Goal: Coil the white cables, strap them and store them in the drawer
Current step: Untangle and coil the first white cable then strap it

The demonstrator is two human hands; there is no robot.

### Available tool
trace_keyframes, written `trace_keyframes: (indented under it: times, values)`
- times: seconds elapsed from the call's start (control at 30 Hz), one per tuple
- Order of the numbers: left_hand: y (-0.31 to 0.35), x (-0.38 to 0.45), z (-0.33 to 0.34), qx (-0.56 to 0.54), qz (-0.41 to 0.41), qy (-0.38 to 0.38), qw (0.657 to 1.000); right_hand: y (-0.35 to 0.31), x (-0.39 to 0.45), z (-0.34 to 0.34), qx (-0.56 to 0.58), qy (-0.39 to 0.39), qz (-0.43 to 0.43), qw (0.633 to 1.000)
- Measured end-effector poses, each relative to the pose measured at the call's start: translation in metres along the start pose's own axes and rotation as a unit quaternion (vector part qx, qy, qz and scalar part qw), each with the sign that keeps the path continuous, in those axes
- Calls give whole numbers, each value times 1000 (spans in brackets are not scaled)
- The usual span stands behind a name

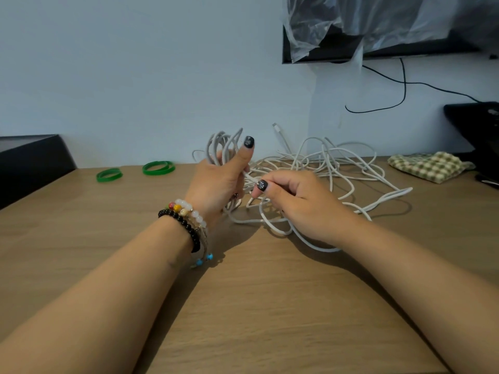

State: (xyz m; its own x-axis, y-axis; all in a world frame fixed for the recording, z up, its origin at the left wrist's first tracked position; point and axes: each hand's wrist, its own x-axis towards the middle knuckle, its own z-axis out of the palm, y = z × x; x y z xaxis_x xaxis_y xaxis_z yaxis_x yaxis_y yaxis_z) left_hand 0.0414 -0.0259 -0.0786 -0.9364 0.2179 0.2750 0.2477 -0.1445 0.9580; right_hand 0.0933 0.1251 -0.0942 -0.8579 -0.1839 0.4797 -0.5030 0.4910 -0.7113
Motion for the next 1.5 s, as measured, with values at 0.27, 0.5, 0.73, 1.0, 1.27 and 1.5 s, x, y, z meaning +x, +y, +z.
trace_keyframes:
  times: [0.27, 0.5, 0.73, 1.0, 1.27, 1.5]
  values:
    - [1, -2, 4, 40, 9, -42, 998, -3, -4, 3, -10, -7, 2, 1000]
    - [5, -6, 7, 65, 22, -57, 996, -4, -4, 5, -13, -12, 3, 1000]
    - [2, -7, 11, 83, 59, -6, 995, -1, -2, 8, 20, 13, 15, 1000]
    - [9, 3, 7, -159, -4, 51, 986, -1, 2, 8, 142, -3, 67, 988]
    - [18, 3, 3, -355, -41, 40, 933, -3, 0, 5, 143, -71, 96, 982]
    - [15, -2, 7, -315, -56, 0, 948, -8, -6, 4, 137, -154, 108, 973]
